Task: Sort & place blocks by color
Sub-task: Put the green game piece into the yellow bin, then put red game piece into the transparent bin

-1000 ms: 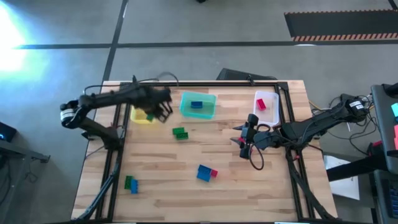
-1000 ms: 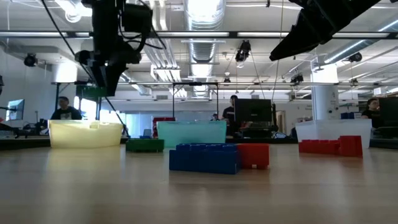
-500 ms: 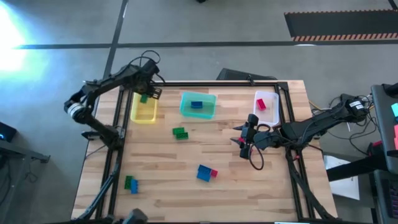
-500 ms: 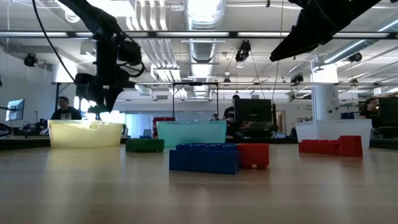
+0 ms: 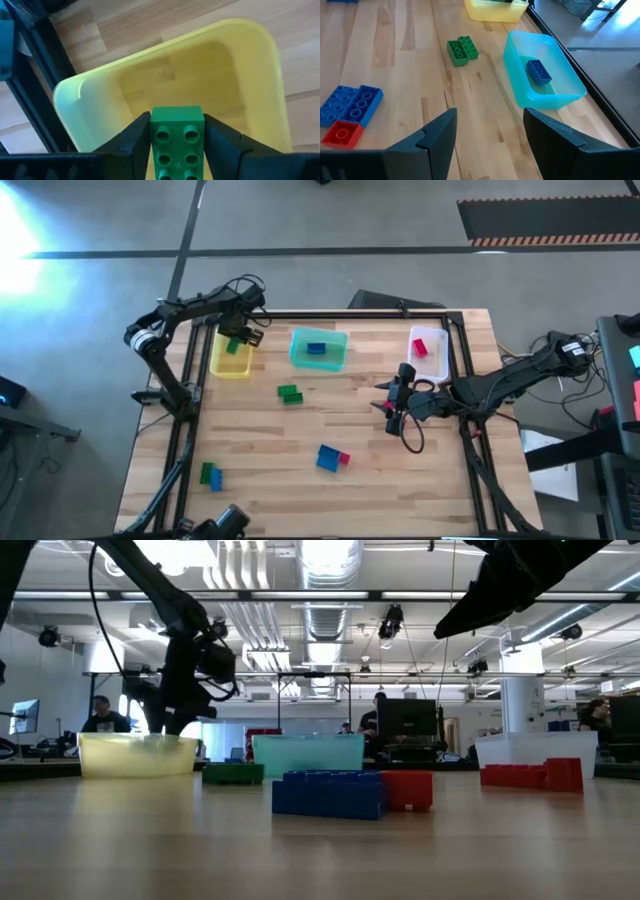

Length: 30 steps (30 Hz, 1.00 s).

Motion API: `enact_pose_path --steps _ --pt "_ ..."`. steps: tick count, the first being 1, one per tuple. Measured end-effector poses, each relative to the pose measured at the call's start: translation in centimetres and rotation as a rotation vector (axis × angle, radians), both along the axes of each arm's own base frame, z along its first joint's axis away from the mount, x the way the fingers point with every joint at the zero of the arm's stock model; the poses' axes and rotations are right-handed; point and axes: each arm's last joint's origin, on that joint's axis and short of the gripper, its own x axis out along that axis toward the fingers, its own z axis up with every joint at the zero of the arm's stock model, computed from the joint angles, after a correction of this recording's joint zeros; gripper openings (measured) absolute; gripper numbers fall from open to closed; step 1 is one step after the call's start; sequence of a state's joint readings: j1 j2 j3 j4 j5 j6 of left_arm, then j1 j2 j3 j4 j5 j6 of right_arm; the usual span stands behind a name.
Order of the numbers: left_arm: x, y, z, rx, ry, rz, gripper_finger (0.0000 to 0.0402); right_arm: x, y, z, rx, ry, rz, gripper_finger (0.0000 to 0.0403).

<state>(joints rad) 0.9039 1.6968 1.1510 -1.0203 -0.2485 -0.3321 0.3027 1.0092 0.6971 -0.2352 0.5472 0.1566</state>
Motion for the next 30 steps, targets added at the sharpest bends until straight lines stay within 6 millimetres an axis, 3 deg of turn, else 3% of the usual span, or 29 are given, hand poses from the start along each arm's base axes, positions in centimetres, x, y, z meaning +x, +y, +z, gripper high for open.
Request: enact_pose_path --steps 6,11,16,22,27,30 --pt "0.1 0.2 -0.5 -0.006 0.020 -0.004 0.0202 0.0 0.0 0.0 -0.002 0.001 0.002 0.0219" --pt "0.1 0.0 0.0 0.014 0.016 -0.013 0.0208 0.0 0.0 0.0 -0.003 0.001 0.002 0.0219" --pt "0.4 -1.2 1.8 0.060 -0.020 -0.062 0.0210 0.0 0.0 0.0 0.000 0.000 0.000 0.0219" --pt "1.7 -4.7 5.4 0.178 -0.122 -0.133 0.0211 0.0 0.0 0.0 0.051 -0.019 -0.034 0.0219" --pt "3.0 -9.1 8.3 0.320 -0.194 -0.210 0.0211 -0.1 0.0 -0.2 0.140 -0.034 -0.097 0.0219" --pt "3.5 -11.9 9.8 0.397 -0.253 -0.257 0.0212 -0.5 -0.1 -0.6 0.280 -0.034 -0.206 0.0219"
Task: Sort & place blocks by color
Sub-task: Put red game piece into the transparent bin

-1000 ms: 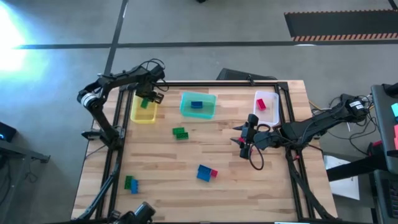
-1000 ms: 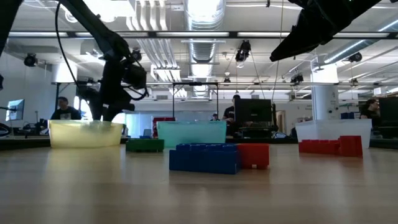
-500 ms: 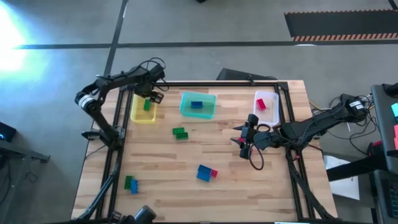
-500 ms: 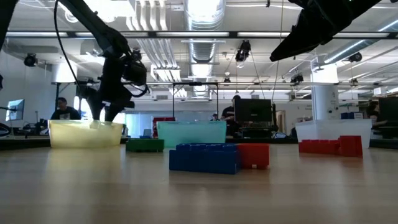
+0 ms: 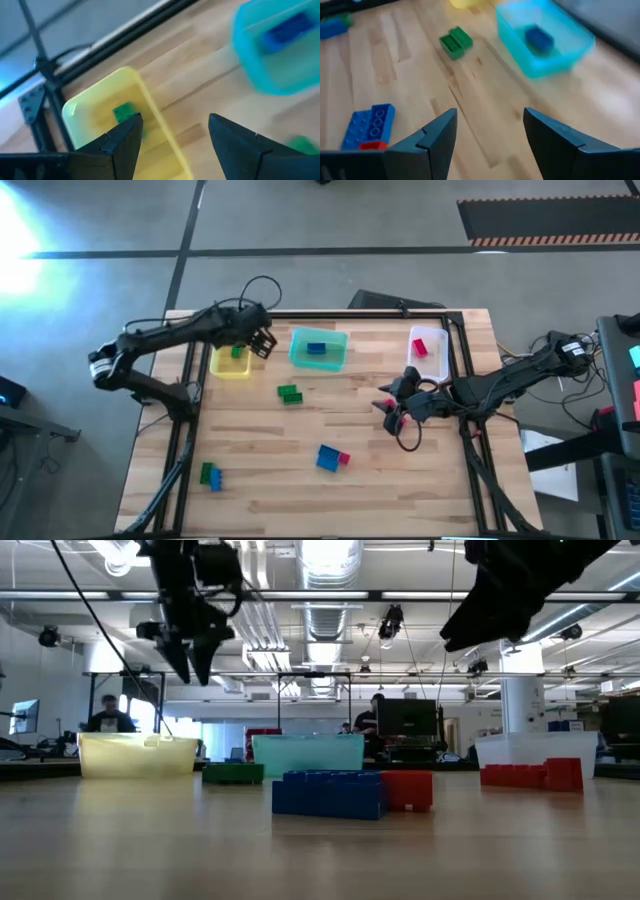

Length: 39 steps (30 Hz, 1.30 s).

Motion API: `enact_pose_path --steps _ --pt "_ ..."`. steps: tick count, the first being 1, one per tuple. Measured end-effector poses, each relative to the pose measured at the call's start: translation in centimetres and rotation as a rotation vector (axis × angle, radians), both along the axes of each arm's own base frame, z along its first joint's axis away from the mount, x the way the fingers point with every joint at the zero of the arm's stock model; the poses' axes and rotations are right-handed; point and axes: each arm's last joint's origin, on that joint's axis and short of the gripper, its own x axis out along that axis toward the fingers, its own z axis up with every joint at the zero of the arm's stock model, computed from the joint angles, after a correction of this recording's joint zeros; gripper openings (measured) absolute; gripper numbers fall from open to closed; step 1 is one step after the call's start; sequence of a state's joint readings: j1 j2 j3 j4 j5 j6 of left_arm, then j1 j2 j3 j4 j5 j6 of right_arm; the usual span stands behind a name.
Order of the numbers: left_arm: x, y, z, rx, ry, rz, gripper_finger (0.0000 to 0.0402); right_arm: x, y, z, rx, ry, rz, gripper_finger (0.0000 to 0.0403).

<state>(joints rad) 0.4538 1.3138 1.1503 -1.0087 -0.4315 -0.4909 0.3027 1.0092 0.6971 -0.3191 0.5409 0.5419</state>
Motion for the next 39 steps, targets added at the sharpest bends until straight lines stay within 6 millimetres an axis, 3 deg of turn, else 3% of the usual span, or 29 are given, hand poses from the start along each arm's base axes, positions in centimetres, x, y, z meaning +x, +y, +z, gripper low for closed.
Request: enact_pose_path --steps 10,20,29,35,39 --pt "2.3 -7.4 3.0 0.173 -0.253 -0.251 0.0212 -0.9 -0.5 -1.4 0.197 0.068 -0.237 0.0219" --pt "5.0 -12.3 3.7 0.302 -0.380 -0.459 0.0212 -1.0 -1.9 -4.1 0.285 0.269 -0.428 0.0219" --pt "6.1 -13.4 2.1 0.396 -0.311 -0.457 0.0212 -1.2 -2.2 -5.0 0.350 0.515 -0.569 0.0219" --pt "5.6 -13.0 0.7 0.472 -0.230 -0.416 0.0212 0.1 -1.9 -4.2 0.334 0.544 -0.564 0.0219" --pt "5.4 -12.9 0.9 0.481 -0.238 -0.408 0.0212 1.1 -1.7 -4.1 0.341 0.560 -0.548 0.0219"
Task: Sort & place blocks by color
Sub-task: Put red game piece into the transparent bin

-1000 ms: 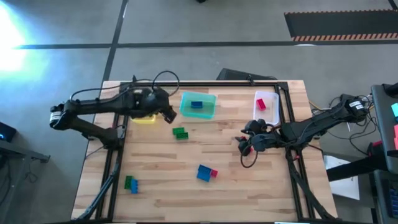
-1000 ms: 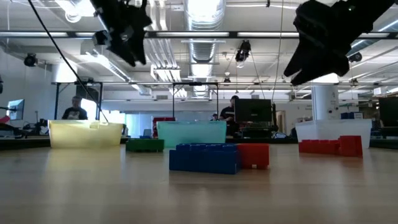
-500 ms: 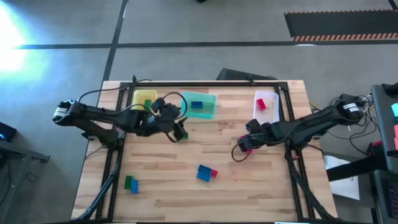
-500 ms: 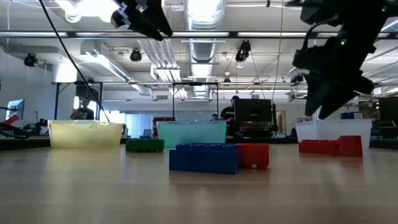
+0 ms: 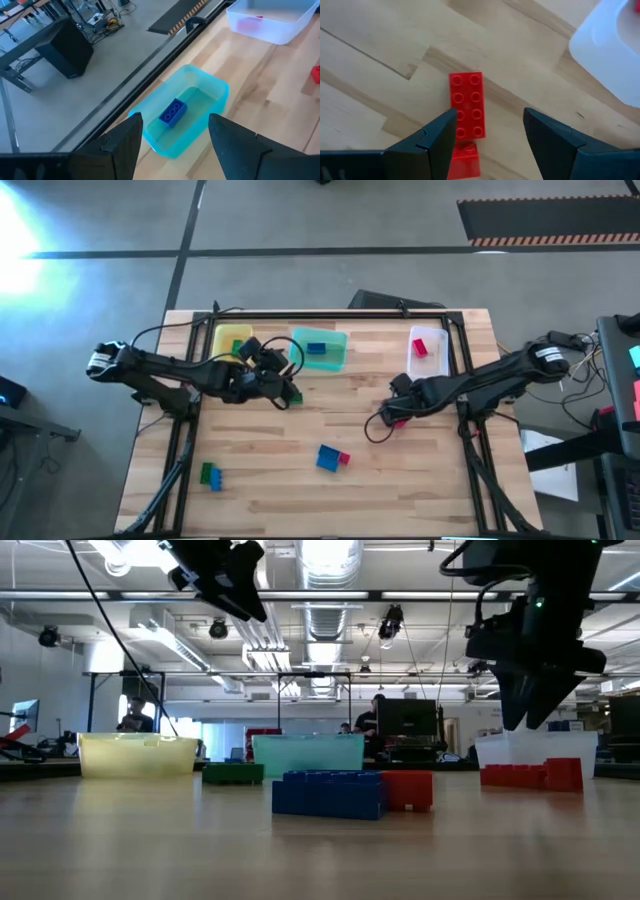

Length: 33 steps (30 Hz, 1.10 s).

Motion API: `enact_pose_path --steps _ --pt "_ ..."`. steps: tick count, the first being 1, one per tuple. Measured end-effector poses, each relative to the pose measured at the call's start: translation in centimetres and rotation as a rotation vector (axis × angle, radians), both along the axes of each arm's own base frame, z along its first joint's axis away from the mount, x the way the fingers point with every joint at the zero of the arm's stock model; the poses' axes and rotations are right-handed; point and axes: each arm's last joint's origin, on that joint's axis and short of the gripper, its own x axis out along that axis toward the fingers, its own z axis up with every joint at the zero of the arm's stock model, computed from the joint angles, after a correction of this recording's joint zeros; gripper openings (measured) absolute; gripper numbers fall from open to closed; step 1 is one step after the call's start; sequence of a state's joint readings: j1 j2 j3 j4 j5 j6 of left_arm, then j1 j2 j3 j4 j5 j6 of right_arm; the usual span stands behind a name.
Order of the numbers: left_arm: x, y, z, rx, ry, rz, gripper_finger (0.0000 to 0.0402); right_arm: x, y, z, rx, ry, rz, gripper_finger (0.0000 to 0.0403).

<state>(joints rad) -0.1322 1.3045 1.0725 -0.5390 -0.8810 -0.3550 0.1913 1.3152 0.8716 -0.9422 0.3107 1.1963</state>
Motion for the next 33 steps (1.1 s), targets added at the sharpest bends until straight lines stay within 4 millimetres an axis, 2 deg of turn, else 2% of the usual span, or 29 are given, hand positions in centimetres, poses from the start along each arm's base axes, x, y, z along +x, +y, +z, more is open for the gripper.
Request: enact_pose_path --steps 14,23,33 --pt "-0.1 0.0 -0.9 0.002 0.025 0.001 0.0212 3.1 0.6 -1.5 -0.021 0.121 0.075 0.0219" --pt "-0.1 0.0 -1.0 0.000 0.023 0.002 0.0212 3.2 0.2 -3.1 0.040 0.202 0.095 0.0219" --pt "-0.1 0.0 -1.1 0.000 0.024 0.002 0.0212 3.2 0.3 -3.0 0.075 0.192 0.110 0.0219"
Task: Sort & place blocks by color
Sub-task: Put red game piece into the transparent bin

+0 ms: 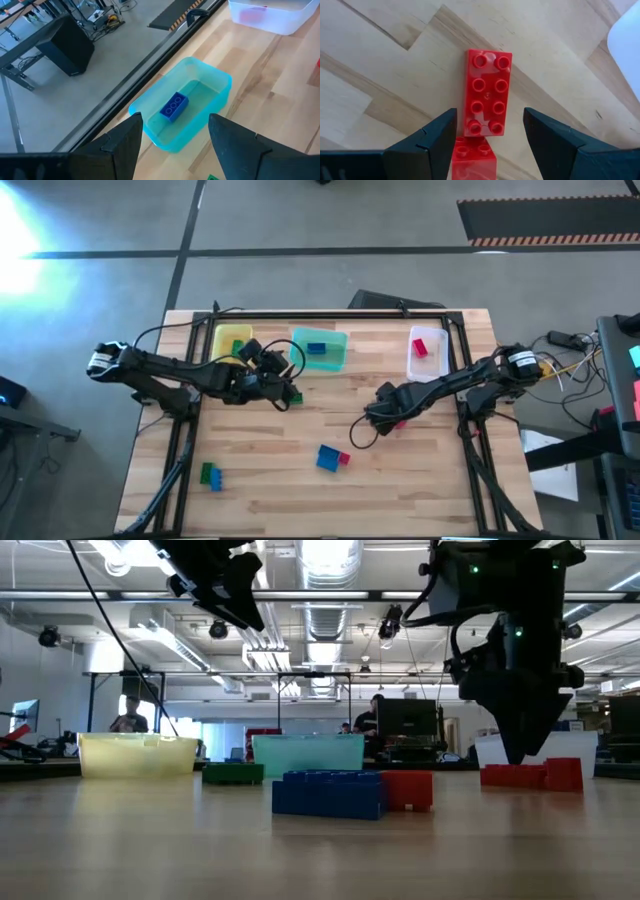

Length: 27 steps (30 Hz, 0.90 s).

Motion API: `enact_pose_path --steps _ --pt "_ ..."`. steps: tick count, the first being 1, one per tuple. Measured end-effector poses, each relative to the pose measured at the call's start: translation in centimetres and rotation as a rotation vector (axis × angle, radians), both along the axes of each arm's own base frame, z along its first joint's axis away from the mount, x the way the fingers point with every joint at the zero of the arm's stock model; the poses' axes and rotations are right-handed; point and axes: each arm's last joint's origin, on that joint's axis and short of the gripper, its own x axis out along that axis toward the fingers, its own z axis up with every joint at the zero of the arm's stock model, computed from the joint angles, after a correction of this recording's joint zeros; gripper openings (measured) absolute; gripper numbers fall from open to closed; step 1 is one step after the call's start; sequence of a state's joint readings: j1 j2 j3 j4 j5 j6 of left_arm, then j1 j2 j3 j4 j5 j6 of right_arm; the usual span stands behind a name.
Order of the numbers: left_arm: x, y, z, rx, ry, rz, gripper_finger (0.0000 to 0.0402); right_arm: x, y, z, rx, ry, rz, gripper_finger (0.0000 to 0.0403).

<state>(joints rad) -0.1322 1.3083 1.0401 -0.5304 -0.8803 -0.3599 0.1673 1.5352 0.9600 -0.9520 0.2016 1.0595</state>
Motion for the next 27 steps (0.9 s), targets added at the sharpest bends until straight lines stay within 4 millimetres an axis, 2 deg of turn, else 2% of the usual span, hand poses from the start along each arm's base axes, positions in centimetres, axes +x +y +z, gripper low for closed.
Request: enact_pose_path --steps 15,27 --pt "0.0 0.0 0.0 0.000 0.001 0.000 0.0212 0.0 -0.4 -1.0 -0.042 -0.043 -0.006 0.0218" --pt "0.0 0.0 0.0 0.000 0.001 -0.001 0.0212 0.1 -0.6 -2.2 -0.043 -0.117 -0.014 0.0155"
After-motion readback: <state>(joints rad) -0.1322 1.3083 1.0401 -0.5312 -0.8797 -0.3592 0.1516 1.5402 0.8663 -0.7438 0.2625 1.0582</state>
